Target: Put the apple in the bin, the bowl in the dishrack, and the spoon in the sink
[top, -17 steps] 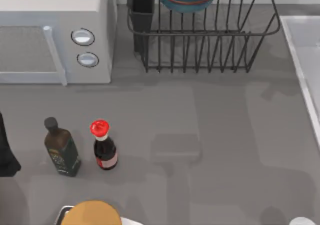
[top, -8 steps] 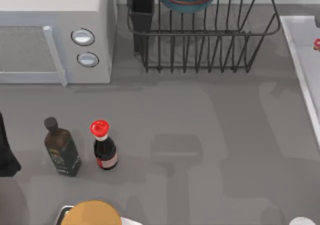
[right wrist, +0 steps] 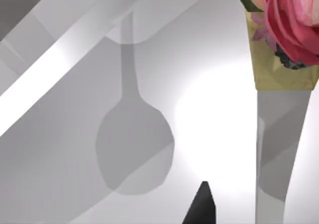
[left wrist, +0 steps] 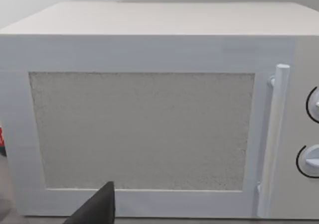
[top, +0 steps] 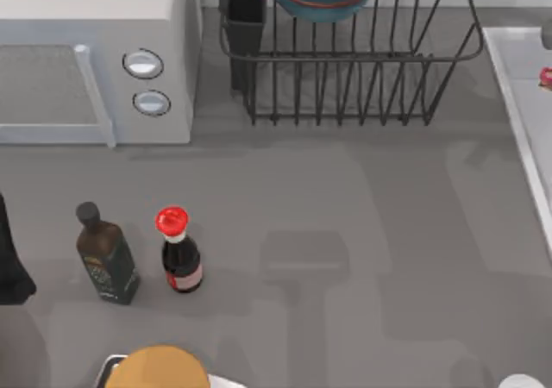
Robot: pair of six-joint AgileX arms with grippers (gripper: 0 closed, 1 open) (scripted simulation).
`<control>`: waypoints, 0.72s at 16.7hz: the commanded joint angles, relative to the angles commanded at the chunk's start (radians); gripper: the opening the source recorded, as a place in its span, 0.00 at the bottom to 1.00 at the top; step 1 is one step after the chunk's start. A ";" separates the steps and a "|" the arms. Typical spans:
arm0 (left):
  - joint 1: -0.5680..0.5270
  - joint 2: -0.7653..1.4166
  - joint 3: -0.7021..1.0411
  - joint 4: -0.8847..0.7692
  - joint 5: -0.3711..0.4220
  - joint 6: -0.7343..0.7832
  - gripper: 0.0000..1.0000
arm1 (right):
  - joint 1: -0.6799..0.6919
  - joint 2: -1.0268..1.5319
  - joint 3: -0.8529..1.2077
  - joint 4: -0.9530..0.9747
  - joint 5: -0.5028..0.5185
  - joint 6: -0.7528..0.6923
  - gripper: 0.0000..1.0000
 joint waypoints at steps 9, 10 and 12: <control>0.000 0.000 0.000 0.000 0.000 0.000 1.00 | 0.000 0.000 0.000 0.000 0.000 0.000 1.00; 0.000 0.000 0.000 0.000 0.000 0.000 1.00 | 0.000 0.000 0.000 0.000 0.000 0.000 1.00; 0.000 0.000 0.000 0.000 0.000 0.000 1.00 | 0.000 0.000 0.000 0.000 0.000 0.000 1.00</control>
